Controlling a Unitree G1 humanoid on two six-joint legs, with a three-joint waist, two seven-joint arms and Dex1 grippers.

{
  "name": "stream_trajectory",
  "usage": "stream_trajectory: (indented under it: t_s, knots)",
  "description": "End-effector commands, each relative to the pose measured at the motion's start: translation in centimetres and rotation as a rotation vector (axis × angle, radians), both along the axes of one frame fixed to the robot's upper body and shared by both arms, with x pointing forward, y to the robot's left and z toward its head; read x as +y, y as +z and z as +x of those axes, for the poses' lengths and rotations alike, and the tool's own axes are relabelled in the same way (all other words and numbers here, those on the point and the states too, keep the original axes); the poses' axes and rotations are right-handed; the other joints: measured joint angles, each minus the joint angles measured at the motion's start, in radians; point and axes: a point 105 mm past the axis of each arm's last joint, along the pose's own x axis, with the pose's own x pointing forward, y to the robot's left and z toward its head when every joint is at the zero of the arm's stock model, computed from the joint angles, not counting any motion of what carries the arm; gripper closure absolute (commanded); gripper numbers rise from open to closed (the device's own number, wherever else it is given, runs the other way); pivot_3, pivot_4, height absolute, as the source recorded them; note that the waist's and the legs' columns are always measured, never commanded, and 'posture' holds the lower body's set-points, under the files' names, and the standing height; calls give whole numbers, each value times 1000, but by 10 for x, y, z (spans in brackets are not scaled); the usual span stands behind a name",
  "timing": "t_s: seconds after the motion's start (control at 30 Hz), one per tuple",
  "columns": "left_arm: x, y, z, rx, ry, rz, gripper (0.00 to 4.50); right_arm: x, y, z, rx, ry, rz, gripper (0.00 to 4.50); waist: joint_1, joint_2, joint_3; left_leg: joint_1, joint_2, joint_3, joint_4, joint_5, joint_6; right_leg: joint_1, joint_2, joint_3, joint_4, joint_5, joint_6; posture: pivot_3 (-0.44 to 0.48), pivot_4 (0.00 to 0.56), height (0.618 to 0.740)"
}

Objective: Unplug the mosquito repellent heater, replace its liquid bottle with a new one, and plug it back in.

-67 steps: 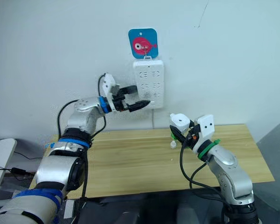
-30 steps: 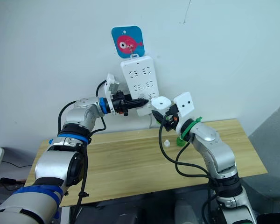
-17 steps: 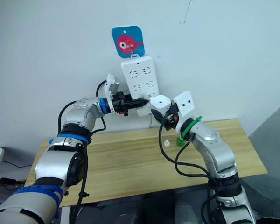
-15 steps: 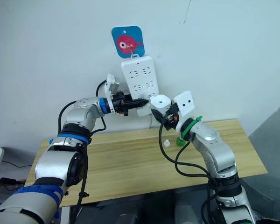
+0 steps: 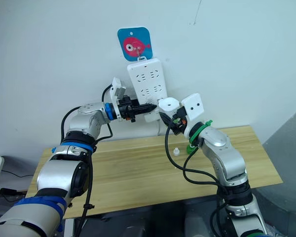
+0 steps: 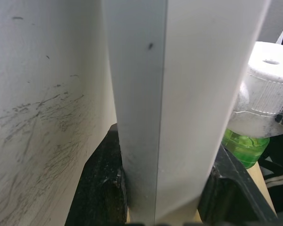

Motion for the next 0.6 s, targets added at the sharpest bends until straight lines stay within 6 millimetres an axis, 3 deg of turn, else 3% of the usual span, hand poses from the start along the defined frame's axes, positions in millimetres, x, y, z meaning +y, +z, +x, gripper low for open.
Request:
stream_trajectory:
  t_s: [0.03, 0.33, 0.57, 0.6]
  knots:
    - [-11, 24, -4, -75, -46, -53, 3148, 13, 13, 0, -70, -16, -9, 1519, -1, 0, 0, 0, 0, 0, 0, 0, 0, 0, 0, 0, 0, 0, 0, -100, 168, 740]
    - [-35, 20, -17, -105, -62, -47, 3148, 34, 11, 23, 1, -106, 81, 1519, -6, 1, 0, 1, 1, 1, 0, 1, -1, 0, 0, 1, 1, 0, -1, -97, 172, 740]
    - [-32, 25, -18, -114, -31, -59, 3148, 43, 13, 26, -45, -80, 10, 1519, -12, 2, 1, 2, 1, 2, 1, 2, -3, 0, 1, 1, 2, 2, -3, -82, 174, 740]
    - [-30, 25, -18, -114, -24, -60, 2798, 43, 13, 26, -54, -78, -2, 1519, -13, 2, 1, 2, 1, 2, 1, 2, -3, 0, 1, 1, 2, 2, -3, -82, 174, 740]
